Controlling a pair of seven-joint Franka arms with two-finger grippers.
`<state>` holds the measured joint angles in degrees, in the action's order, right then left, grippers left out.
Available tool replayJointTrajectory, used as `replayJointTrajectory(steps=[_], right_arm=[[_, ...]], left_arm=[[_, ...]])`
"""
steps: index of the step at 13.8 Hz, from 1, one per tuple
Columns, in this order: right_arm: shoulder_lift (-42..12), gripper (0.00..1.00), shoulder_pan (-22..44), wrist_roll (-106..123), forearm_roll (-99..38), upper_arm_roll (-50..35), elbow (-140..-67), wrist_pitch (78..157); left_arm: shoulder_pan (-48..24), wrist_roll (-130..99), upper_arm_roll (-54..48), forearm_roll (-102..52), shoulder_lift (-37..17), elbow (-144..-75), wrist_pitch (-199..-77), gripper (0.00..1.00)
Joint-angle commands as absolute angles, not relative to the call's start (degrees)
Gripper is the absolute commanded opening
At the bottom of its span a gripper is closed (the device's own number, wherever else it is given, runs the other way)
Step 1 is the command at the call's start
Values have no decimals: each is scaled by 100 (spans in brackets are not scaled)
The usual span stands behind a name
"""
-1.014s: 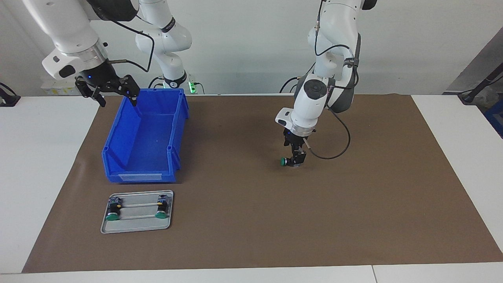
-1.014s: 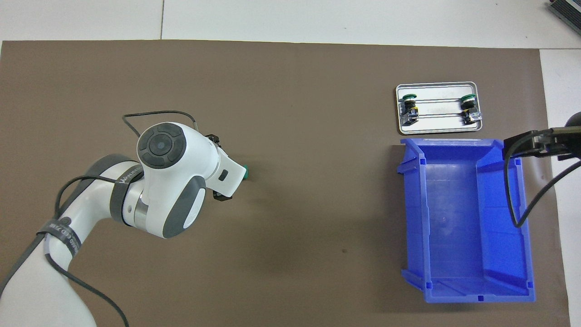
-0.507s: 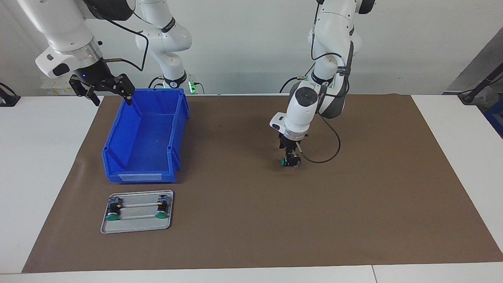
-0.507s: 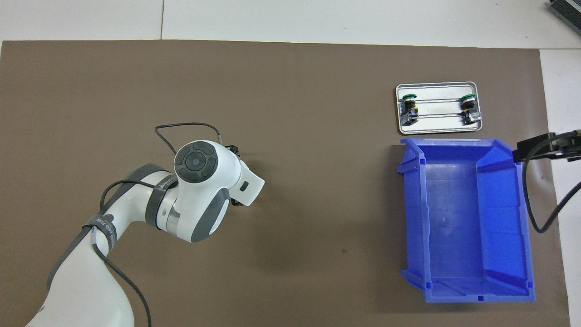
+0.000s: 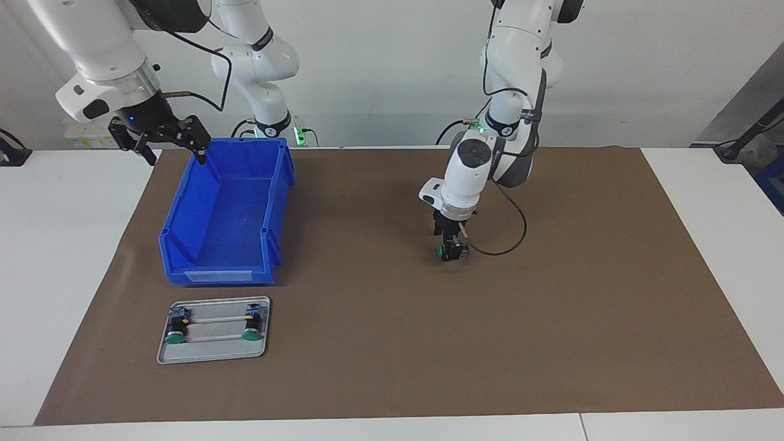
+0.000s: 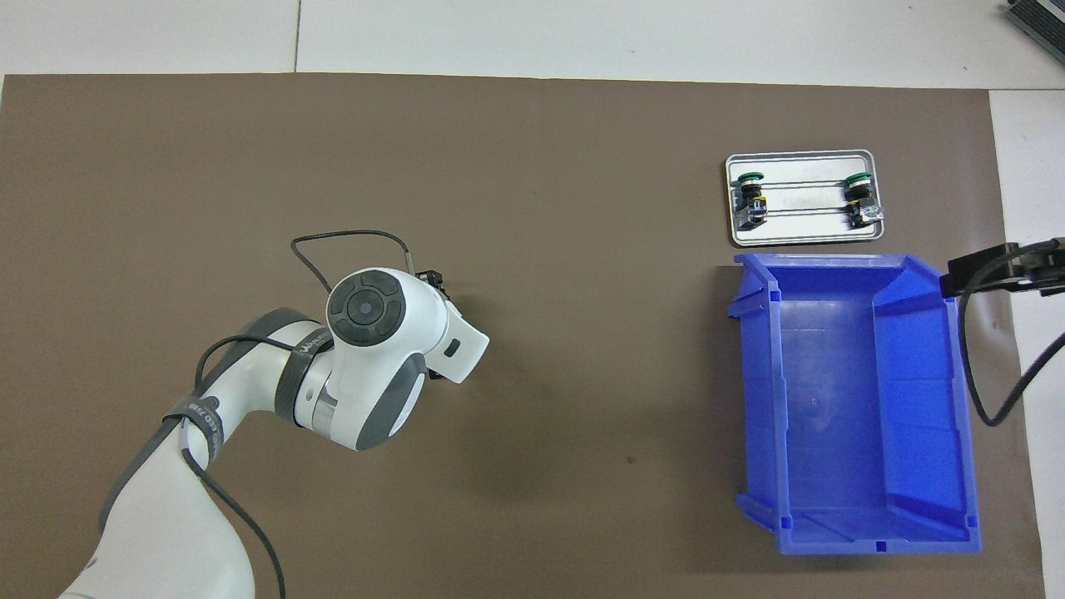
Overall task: Place and press button with both arms
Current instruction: 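Position the left gripper above the green button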
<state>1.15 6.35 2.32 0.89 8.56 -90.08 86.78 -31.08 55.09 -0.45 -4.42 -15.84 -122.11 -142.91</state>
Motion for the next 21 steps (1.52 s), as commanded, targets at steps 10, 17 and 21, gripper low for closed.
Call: replayJointTrajectory(steps=[10,17,21], right_arm=[[105,100,580,255,97,791,-8982,8604],[105,100,580,255,97,800,-8982,8604],[105,100,580,255,97,791,-8982,8604]], left_arm=[[-3050,5555,53,-501,-1608,-12174,-14458,4],[-2690,5572,26,-1104,-1529,-11979,-14405,0],[-2663,5905,18,-1643,-1486,-11988,-14423,0]])
